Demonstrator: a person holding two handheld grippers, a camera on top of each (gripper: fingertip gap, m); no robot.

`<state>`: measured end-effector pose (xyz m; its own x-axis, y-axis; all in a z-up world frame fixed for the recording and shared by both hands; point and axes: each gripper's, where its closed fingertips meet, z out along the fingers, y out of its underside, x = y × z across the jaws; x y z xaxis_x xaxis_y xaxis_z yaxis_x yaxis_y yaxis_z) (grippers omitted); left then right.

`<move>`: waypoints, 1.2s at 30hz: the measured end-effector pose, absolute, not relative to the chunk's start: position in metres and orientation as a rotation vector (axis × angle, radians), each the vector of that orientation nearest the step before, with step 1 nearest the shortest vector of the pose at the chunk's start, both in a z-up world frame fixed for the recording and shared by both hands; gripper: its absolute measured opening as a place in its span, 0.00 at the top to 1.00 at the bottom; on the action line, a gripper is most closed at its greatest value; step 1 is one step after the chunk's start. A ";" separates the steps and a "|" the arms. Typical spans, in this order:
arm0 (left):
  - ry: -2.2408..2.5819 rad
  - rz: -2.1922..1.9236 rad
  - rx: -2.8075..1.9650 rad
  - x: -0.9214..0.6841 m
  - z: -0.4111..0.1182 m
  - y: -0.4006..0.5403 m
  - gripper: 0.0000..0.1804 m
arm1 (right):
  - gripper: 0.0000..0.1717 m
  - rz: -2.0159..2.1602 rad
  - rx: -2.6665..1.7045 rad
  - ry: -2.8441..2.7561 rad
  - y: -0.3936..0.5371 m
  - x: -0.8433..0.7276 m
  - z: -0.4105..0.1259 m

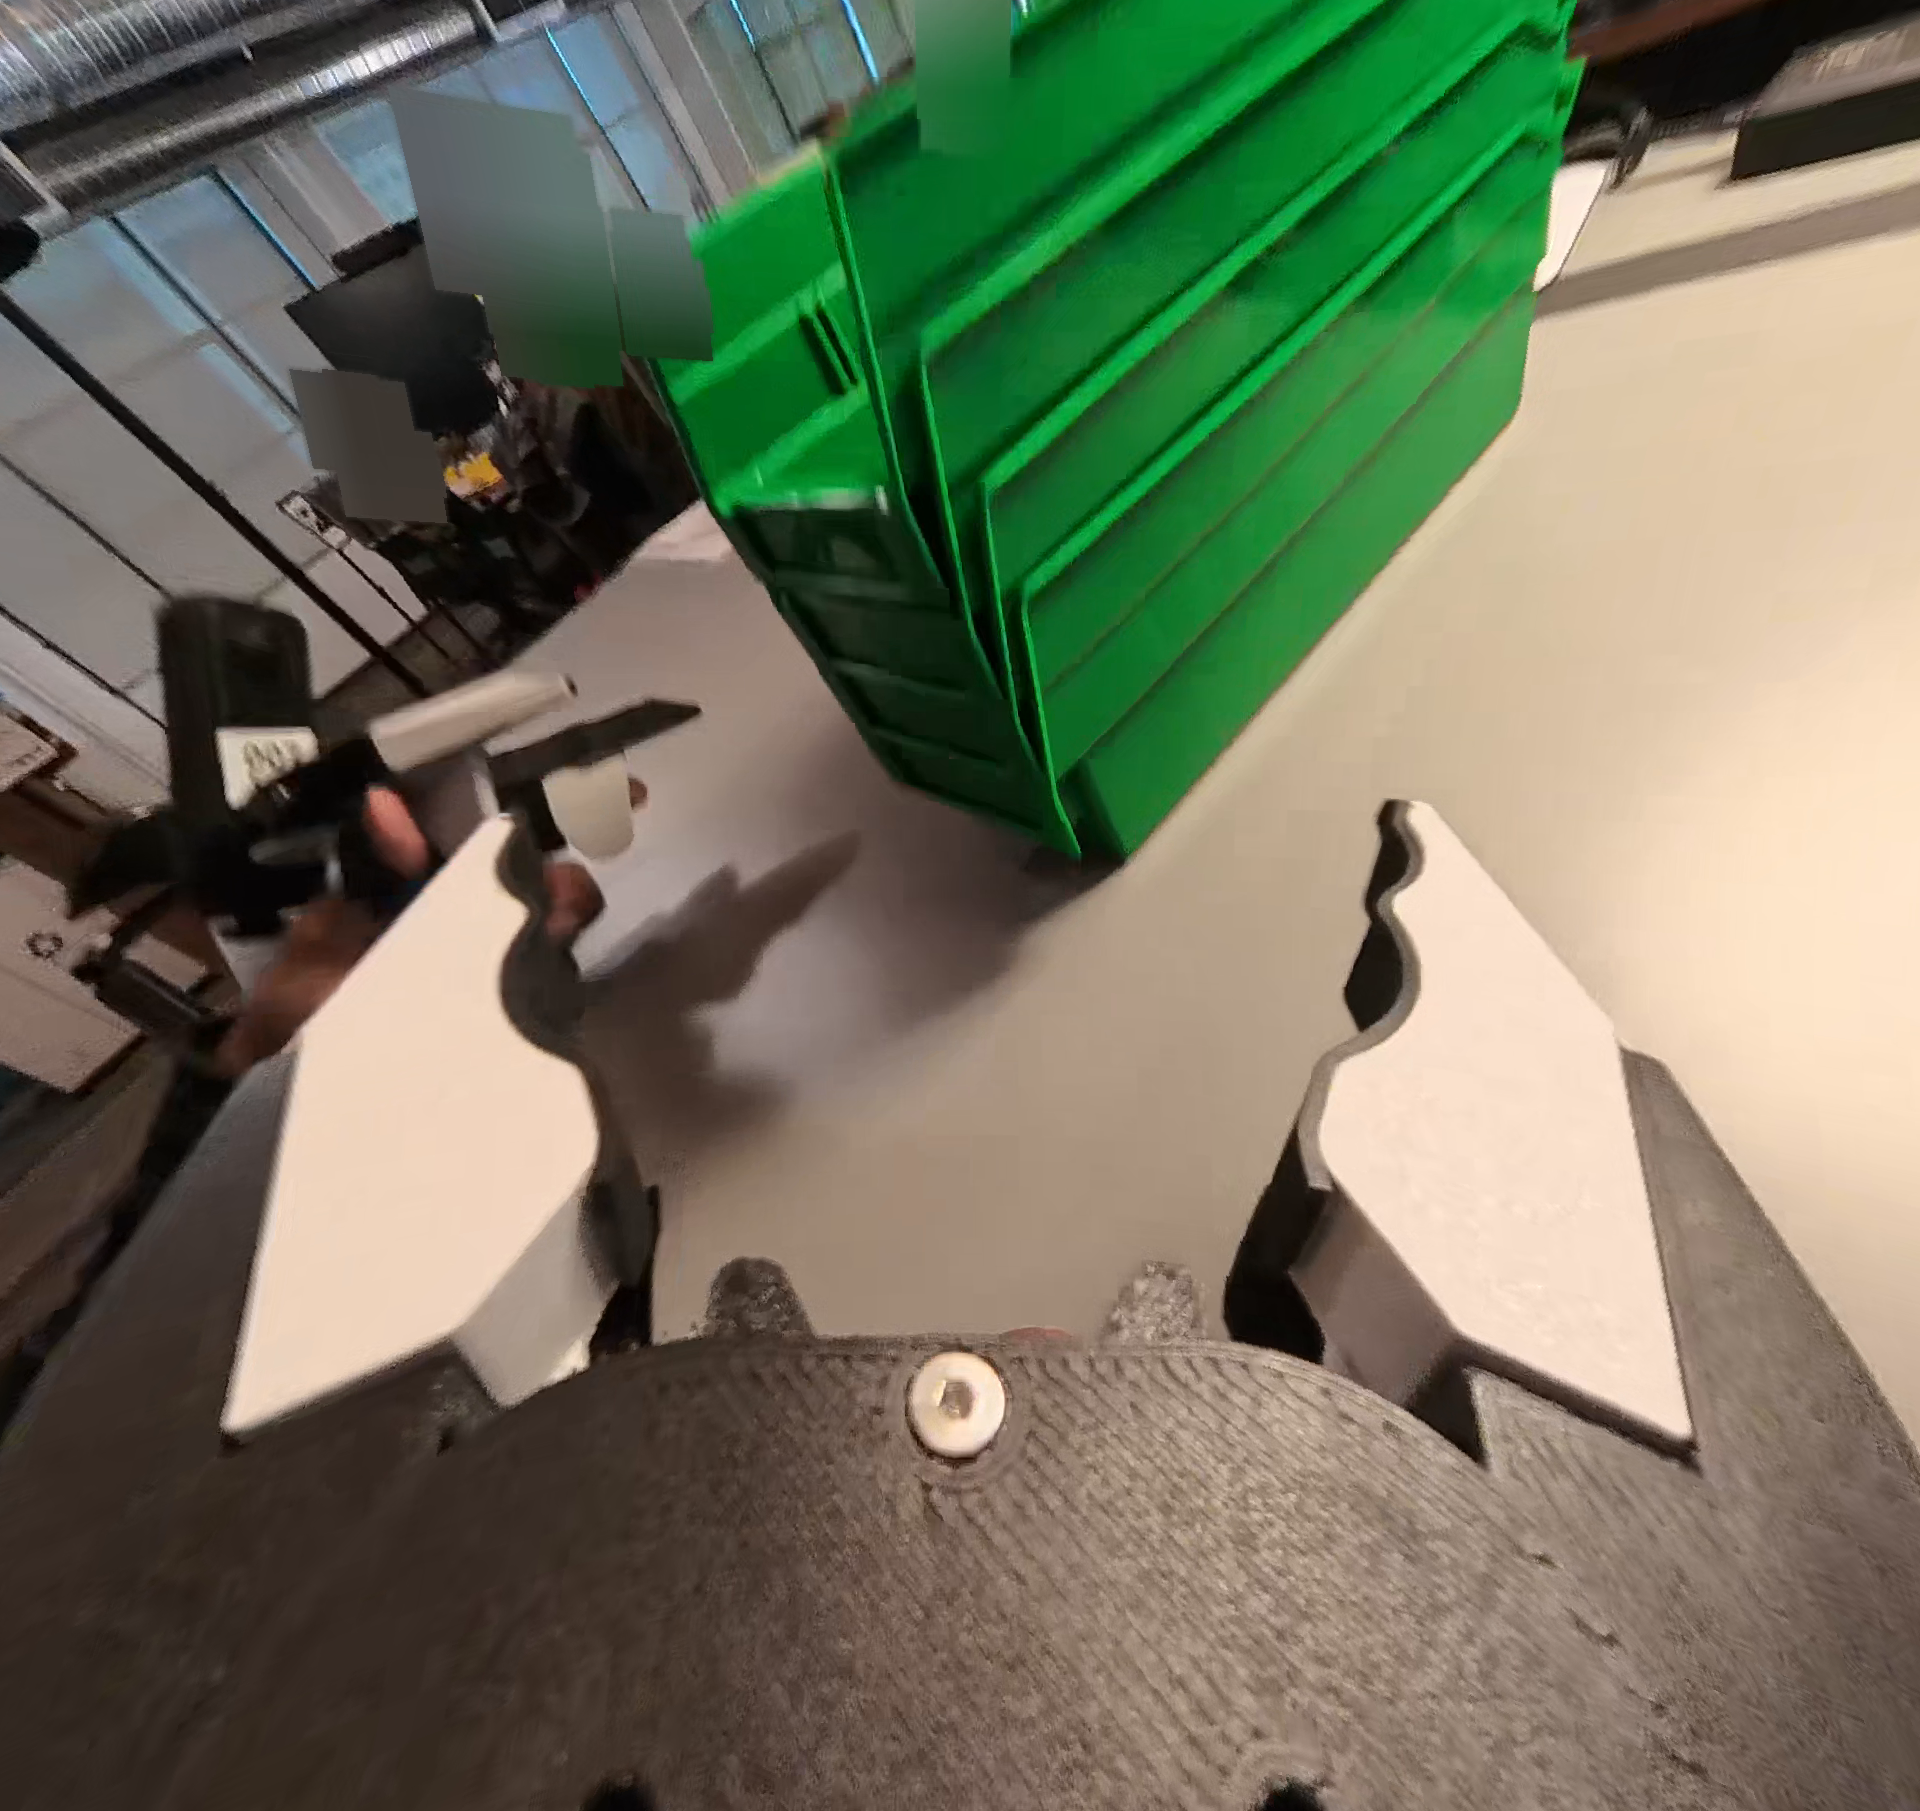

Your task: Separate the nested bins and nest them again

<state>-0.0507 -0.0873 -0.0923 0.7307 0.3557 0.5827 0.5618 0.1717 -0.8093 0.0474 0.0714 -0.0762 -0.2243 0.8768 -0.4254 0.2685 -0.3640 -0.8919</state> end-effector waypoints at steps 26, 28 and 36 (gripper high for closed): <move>-0.833 -0.193 -1.388 -0.050 -0.090 -0.096 0.47 | 0.08 0.769 -2.151 -1.835 0.101 -0.133 -0.012; -0.832 -0.197 -1.382 -0.049 -0.090 -0.097 0.47 | 0.08 0.693 -2.161 -1.867 0.098 -0.133 -0.018; -0.832 -0.206 -1.382 -0.049 -0.090 -0.097 0.47 | 0.21 0.495 -2.133 -1.948 0.096 -0.131 -0.024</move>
<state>-0.0485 -0.0969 -0.0898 0.7069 0.3323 0.6244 0.5851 0.2213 -0.7802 -0.1313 0.0959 -0.0238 0.0694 0.9921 -0.1042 0.9214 -0.1038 -0.3745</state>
